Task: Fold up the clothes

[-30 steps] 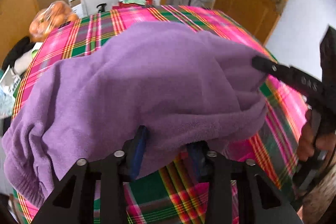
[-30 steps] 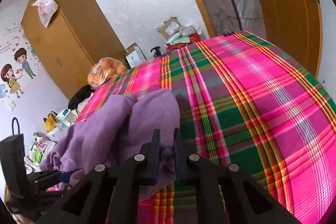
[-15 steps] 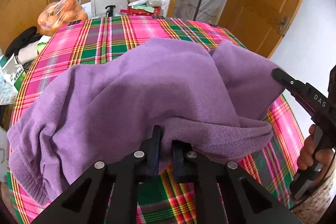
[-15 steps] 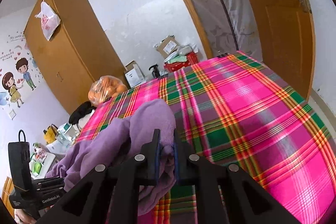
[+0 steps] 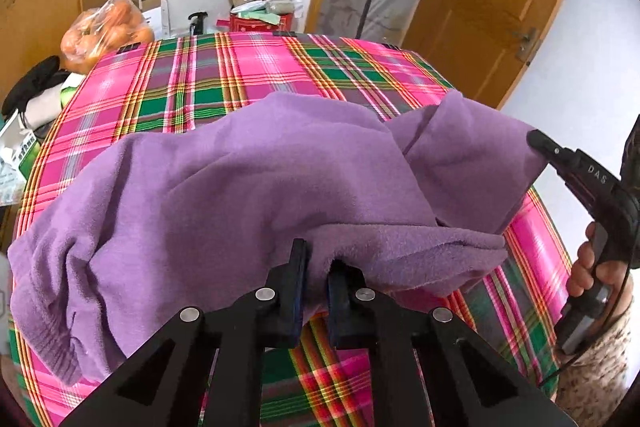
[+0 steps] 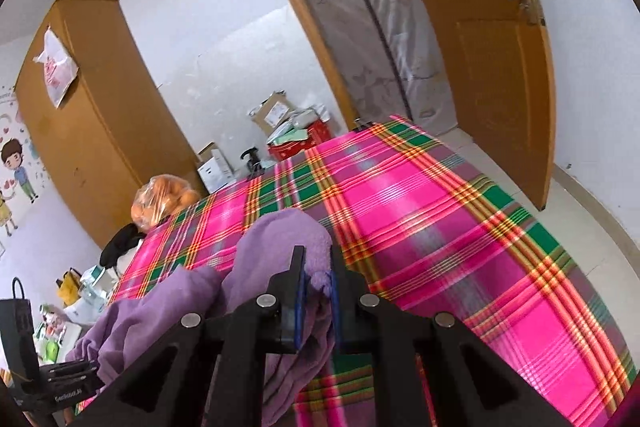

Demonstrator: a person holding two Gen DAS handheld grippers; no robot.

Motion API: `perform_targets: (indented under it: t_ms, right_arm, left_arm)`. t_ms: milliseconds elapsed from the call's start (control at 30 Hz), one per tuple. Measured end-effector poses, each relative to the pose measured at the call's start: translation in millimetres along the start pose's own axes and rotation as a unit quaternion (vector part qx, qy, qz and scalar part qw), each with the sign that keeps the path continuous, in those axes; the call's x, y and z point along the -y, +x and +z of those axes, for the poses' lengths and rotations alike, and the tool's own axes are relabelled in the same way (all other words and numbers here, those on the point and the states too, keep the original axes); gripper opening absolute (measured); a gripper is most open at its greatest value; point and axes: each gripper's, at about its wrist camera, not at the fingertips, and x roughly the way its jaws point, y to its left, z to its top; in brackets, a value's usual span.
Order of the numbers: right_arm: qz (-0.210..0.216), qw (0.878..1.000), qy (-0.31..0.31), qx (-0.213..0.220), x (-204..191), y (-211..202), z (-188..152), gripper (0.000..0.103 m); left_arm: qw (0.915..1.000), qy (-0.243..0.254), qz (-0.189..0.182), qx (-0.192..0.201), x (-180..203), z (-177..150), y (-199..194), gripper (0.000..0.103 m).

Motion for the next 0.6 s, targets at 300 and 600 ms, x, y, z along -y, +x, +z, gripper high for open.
perform_targets:
  t_ms: [300,600]
  right_arm:
    - [-0.047,0.998,0.018,0.022,24.3,-11.1,6.6,0.011]
    - [-0.088,0.995,0.035,0.007,56.3,-8.9,2.5,0.011]
  left_arm:
    - [0.9996,0.012,-0.008,-0.024,8.4,-5.0,11.3,0.009]
    - [0.9987,0.025,-0.011,-0.043,15.7,-9.4,19.1,0.009]
